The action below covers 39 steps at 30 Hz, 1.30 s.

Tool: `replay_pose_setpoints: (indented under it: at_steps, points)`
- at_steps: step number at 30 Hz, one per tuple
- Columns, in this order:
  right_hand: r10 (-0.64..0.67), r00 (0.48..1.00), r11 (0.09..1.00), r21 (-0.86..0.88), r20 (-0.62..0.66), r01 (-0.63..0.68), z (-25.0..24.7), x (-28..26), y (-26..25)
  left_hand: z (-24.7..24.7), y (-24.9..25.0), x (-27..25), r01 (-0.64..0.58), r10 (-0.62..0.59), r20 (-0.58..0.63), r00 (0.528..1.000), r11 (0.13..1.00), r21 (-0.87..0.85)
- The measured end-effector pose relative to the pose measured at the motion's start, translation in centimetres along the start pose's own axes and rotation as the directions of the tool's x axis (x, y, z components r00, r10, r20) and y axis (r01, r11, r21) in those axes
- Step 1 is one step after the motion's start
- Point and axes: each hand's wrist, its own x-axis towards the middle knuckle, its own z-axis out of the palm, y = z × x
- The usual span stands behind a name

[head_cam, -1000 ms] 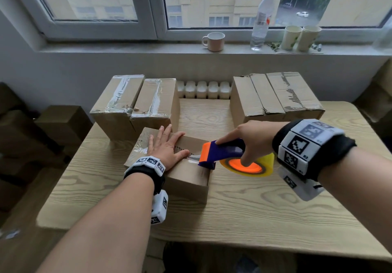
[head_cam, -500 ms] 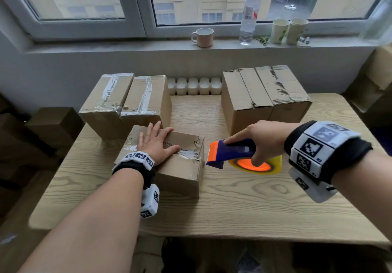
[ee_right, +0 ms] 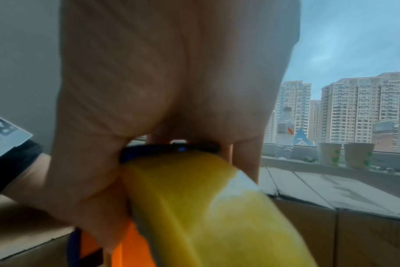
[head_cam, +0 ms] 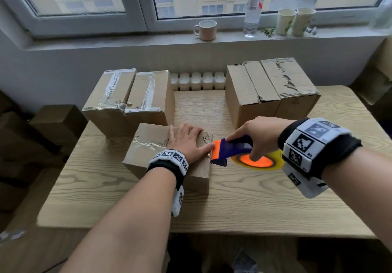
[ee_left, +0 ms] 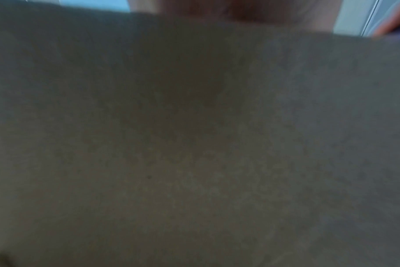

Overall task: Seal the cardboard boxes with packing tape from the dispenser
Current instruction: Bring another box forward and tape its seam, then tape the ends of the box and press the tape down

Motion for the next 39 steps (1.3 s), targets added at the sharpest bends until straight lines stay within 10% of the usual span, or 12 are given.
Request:
replay_pose_setpoints:
  at_steps: [39]
  points:
    - [0.062, 0.998, 0.998, -0.014, 0.033, -0.061, 1.7, -0.4, 1.4, 0.1, -0.3, 0.7, 0.033, -0.032, 0.011, 0.999, 0.994, -0.101]
